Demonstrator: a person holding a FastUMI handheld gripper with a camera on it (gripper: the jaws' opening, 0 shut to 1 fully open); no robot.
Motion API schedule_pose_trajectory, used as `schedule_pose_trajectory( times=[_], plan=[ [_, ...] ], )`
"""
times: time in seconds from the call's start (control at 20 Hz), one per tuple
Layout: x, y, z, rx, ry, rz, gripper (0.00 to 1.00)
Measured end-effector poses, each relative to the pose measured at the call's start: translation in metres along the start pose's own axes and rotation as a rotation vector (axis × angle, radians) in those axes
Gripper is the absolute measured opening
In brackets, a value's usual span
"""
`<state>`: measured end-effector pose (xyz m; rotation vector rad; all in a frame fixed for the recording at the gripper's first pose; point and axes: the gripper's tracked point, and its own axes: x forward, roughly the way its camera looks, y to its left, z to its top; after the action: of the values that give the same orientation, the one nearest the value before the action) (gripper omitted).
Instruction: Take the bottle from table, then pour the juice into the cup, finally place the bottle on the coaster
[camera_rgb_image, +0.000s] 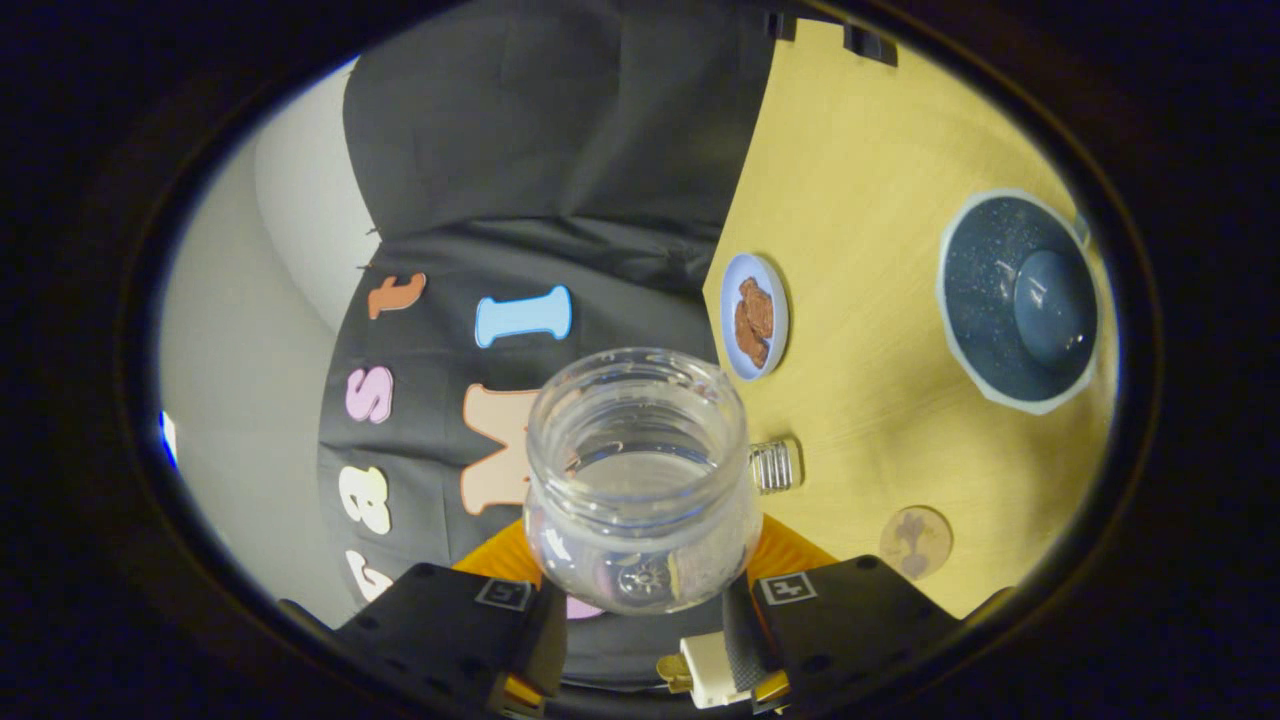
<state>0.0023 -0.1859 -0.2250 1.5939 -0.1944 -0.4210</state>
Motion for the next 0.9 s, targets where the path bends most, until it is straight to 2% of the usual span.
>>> schedule_pose_trajectory(
  times=[0.9],
  plan=[
    [-0.004, -0.004, 0.014, 0.134, -0.046, 0.016, 0.67]
  ],
)
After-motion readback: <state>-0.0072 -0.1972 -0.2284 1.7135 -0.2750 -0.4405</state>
